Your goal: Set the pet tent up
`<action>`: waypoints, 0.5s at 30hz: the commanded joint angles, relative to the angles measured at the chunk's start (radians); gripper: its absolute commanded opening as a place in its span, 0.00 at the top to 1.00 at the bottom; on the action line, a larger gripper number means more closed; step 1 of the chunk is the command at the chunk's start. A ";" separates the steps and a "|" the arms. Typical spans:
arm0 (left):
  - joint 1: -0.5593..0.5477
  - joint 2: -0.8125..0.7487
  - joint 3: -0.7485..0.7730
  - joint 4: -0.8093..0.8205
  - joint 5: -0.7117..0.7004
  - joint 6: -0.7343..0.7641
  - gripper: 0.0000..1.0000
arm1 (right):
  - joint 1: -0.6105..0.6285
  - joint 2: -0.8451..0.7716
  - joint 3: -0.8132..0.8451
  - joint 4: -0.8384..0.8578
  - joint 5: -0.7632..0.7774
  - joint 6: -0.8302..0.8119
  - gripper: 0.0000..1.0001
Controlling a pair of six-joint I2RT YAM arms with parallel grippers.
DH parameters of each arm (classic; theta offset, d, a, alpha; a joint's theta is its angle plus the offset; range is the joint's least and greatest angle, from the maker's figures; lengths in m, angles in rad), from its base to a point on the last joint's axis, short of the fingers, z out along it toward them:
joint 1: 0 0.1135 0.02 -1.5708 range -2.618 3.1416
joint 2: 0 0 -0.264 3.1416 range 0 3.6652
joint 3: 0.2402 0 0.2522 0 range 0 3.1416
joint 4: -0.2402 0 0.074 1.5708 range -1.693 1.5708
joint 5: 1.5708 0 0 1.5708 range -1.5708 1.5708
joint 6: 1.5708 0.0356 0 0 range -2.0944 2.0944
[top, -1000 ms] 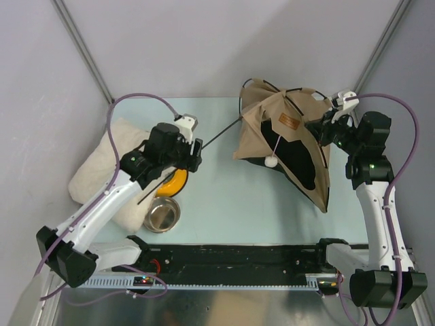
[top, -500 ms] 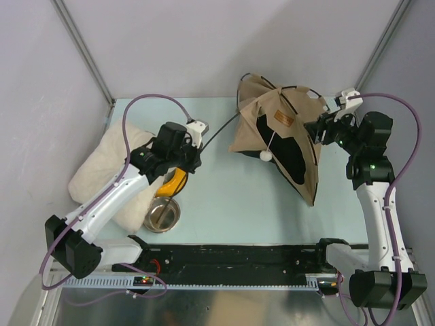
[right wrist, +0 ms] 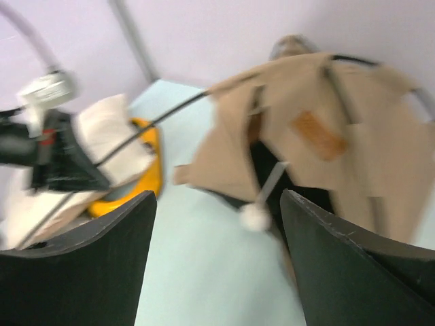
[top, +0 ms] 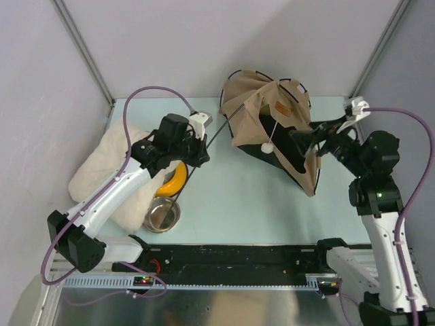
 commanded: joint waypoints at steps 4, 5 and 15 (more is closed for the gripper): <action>-0.033 0.016 0.103 0.030 0.054 -0.115 1.00 | 0.478 -0.106 -0.090 0.020 0.322 0.266 0.23; -0.041 0.019 0.112 0.031 0.055 -0.134 1.00 | 0.550 -0.120 -0.122 0.053 0.364 0.304 0.23; -0.115 0.050 0.174 0.040 -0.002 -0.299 1.00 | 1.102 -0.015 -0.370 0.335 0.725 0.398 0.19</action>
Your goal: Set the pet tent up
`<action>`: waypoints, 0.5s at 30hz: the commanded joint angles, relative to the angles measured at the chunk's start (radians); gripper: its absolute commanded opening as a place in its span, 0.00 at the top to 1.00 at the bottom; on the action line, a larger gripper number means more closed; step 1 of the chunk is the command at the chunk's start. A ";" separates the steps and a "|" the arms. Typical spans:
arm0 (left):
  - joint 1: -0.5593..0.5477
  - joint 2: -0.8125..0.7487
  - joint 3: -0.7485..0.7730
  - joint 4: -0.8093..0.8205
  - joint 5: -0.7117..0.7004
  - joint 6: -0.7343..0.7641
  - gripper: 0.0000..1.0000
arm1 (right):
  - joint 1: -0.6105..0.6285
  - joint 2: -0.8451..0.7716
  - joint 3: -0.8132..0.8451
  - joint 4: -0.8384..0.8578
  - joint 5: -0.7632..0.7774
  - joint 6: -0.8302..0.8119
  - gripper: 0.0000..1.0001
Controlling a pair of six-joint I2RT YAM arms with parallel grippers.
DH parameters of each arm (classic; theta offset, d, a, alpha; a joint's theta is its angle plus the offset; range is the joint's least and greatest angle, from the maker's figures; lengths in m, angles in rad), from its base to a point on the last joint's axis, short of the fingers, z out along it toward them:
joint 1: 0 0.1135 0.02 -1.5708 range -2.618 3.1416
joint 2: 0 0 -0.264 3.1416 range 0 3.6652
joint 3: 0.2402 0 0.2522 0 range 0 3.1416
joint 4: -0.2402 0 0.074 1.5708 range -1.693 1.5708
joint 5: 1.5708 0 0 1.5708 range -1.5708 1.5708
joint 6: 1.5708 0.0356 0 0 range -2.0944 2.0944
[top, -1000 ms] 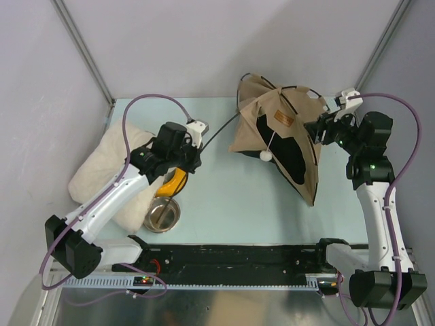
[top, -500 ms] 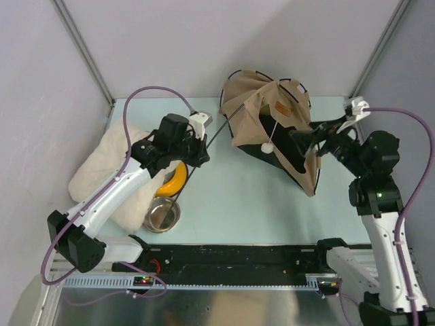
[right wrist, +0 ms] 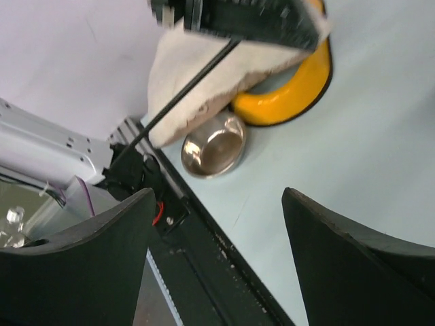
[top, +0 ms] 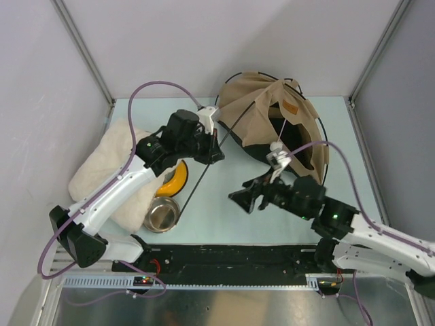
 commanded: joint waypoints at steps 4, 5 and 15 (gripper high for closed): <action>-0.025 0.003 0.041 0.057 -0.003 -0.132 1.00 | 0.185 0.178 -0.031 0.314 0.137 0.094 0.19; -0.028 0.003 0.037 0.061 -0.003 -0.138 1.00 | 0.191 0.202 -0.033 0.344 0.128 0.110 0.19; -0.058 -0.008 -0.031 0.135 -0.017 -0.136 1.00 | 0.215 0.304 -0.091 0.539 0.194 0.341 0.21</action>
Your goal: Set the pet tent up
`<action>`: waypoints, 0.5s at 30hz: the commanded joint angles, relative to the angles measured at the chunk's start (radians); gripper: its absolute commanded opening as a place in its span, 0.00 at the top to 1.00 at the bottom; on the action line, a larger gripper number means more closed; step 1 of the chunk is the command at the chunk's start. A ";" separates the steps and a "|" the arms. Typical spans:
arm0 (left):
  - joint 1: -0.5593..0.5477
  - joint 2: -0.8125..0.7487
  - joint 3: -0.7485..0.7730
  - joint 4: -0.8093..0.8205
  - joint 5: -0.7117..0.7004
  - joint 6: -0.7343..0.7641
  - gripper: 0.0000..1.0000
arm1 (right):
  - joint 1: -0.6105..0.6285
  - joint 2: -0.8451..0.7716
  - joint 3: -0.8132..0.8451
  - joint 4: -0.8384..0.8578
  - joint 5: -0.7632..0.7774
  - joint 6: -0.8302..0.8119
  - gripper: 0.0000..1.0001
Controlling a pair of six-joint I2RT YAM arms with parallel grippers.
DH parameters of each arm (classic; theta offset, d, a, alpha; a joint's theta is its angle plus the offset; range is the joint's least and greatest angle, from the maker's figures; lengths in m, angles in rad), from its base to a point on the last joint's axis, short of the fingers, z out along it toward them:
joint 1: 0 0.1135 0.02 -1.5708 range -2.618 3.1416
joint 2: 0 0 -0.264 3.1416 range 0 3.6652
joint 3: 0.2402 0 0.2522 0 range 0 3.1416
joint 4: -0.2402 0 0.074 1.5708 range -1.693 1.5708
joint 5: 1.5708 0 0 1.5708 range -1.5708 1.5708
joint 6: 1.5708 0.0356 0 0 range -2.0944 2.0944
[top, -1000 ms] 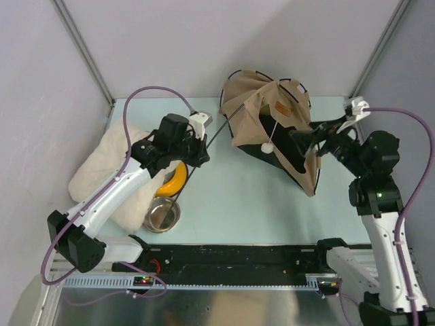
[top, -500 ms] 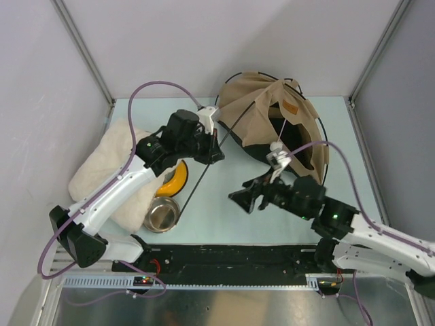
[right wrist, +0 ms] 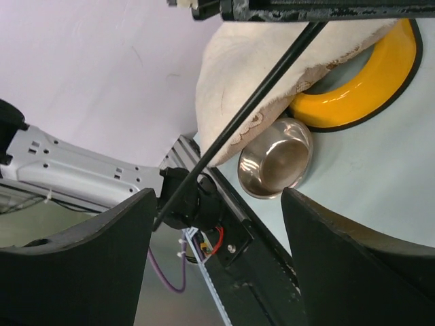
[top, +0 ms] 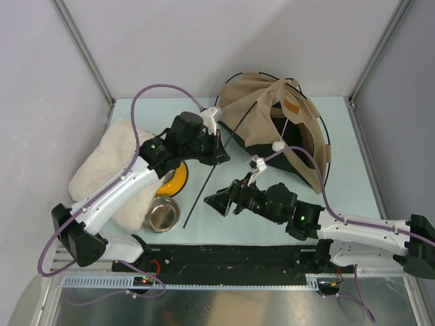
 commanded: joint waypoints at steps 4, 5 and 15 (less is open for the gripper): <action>-0.040 -0.012 -0.039 0.138 -0.024 0.002 1.00 | 0.032 0.068 -0.016 0.198 0.090 0.159 0.30; -0.045 -0.009 -0.040 0.145 -0.028 0.006 1.00 | 0.034 0.078 -0.016 0.202 0.095 0.171 0.32; -0.070 0.005 -0.046 0.194 -0.084 0.009 1.00 | 0.057 0.130 -0.015 0.166 0.176 0.277 0.46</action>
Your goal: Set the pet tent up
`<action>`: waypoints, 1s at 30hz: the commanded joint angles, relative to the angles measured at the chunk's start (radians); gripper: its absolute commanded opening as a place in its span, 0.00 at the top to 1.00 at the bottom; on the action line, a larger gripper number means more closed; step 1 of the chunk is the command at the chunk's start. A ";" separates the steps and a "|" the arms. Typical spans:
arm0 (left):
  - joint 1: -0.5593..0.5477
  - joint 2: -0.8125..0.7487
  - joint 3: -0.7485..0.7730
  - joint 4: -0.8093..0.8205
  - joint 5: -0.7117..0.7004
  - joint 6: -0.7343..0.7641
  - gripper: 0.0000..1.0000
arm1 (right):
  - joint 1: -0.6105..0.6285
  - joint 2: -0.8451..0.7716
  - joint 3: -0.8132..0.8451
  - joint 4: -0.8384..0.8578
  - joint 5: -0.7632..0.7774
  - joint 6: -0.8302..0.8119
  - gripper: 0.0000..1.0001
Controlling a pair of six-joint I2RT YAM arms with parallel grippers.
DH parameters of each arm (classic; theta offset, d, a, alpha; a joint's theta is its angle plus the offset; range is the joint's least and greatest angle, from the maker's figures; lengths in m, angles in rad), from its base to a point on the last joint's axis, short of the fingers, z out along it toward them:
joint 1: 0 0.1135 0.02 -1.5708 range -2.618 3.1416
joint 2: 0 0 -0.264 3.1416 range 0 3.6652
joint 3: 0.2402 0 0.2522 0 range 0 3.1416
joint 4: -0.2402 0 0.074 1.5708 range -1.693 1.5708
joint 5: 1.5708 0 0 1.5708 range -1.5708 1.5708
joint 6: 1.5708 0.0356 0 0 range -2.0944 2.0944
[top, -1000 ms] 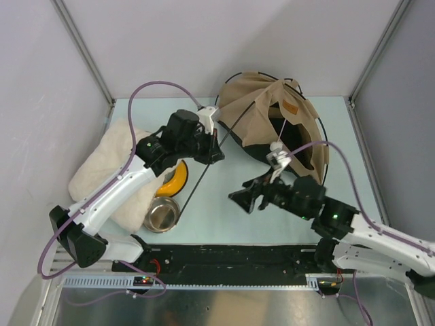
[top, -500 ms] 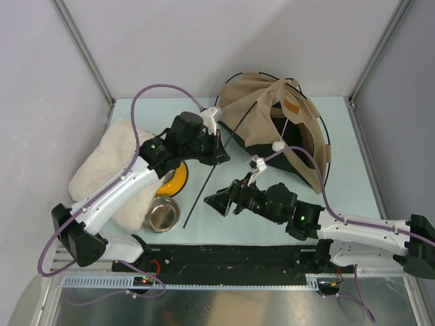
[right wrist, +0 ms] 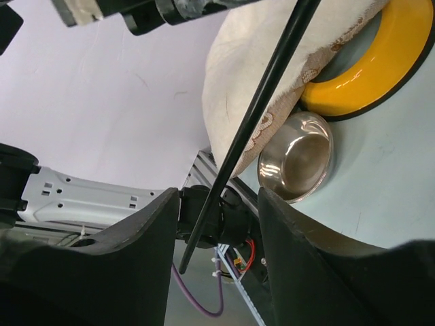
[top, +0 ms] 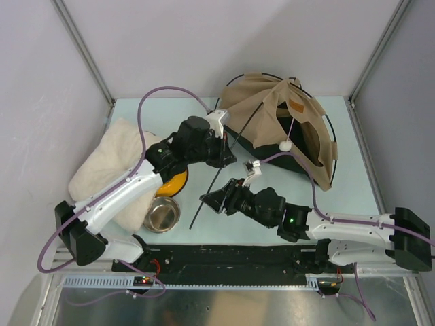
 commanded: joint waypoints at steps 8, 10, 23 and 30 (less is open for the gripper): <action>-0.011 -0.008 -0.021 0.100 -0.057 0.030 1.00 | 0.027 0.057 0.005 0.063 0.034 0.067 0.67; -0.010 -0.009 -0.024 0.101 -0.053 0.038 1.00 | 0.033 0.066 0.005 0.065 0.039 0.070 0.68; -0.011 -0.026 -0.046 0.101 -0.053 0.057 1.00 | 0.037 0.086 0.005 0.075 0.052 0.069 0.99; -0.011 -0.026 -0.043 0.102 -0.094 0.076 0.62 | 0.042 0.012 0.005 0.010 0.059 -0.006 1.00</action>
